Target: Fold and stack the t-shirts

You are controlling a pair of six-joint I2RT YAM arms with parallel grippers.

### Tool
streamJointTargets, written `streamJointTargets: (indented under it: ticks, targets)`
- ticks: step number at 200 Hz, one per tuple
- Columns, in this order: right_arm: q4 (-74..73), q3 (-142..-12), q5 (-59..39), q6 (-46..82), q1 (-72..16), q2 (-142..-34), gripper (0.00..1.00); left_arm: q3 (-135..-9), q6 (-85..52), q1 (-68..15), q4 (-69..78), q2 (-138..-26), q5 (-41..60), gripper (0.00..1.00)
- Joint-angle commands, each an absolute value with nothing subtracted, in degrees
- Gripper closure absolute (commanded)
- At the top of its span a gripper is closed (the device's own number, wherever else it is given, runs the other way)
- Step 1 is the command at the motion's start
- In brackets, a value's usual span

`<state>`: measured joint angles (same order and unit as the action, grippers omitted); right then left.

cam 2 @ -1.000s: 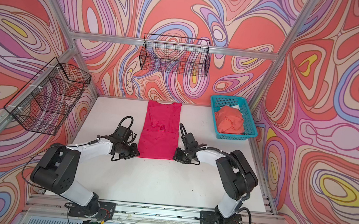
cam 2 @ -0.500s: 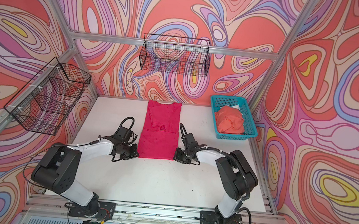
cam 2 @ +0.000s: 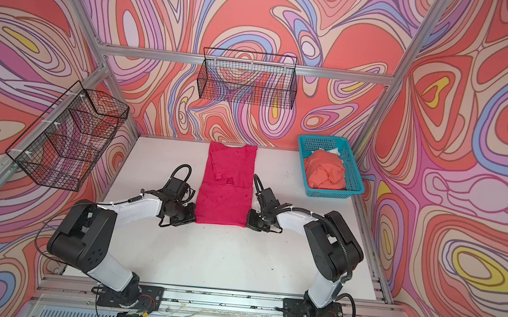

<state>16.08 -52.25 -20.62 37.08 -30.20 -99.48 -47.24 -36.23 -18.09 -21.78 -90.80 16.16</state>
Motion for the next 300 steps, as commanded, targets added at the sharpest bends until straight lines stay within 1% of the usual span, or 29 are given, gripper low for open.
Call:
streamJointTargets:
  ticks: [1,41,75,122,144,170,190,208,254,275,300]
  targets:
    - [22.1,-54.0,-19.2,37.1,-30.6,-94.4,1.0,-49.7,-35.9,-18.5,-30.7,-86.9,15.5,1.0]
    - [28.7,-54.4,-17.5,38.9,-33.3,-85.5,1.0,-50.5,-36.2,-19.4,-39.2,-78.9,17.2,1.0]
    - [33.8,-52.7,-14.1,44.1,-39.0,-77.2,1.0,-48.8,-38.2,-22.7,-46.4,-71.0,18.3,1.0]
    - [39.5,-49.7,-7.8,56.9,-50.6,-64.9,1.0,-46.8,-41.4,-26.0,-59.0,-56.9,18.3,1.0]
    - [42.5,-50.4,-4.6,62.9,-57.0,-62.4,1.0,-47.5,-43.1,-27.2,-64.5,-52.0,18.3,1.0]
    - [45.6,-52.1,-1.3,69.1,-63.7,-61.1,1.0,-48.6,-45.5,-29.3,-68.5,-48.9,18.8,1.0]
    - [47.1,-53.3,0.1,71.8,-66.4,-61.1,1.0,-49.4,-47.0,-31.4,-69.0,-48.5,19.1,1.0]
    - [48.1,-53.7,2.0,72.8,-66.7,-60.4,1.0,-50.5,-46.7,-31.8,-68.1,-49.9,19.2,1.0]
    - [51.8,-56.4,10.4,74.5,-66.0,-57.6,1.0,-60.5,-42.0,-31.8,-64.7,-60.6,18.3,1.0]
    - [51.5,-57.2,10.1,71.0,-61.8,-58.4,1.0,-64.7,-40.2,-31.7,-63.4,-65.6,18.1,1.0]
    - [48.7,-57.8,6.7,64.6,-52.8,-59.6,1.0,-67.4,-39.1,-30.6,-62.2,-69.8,18.0,1.0]
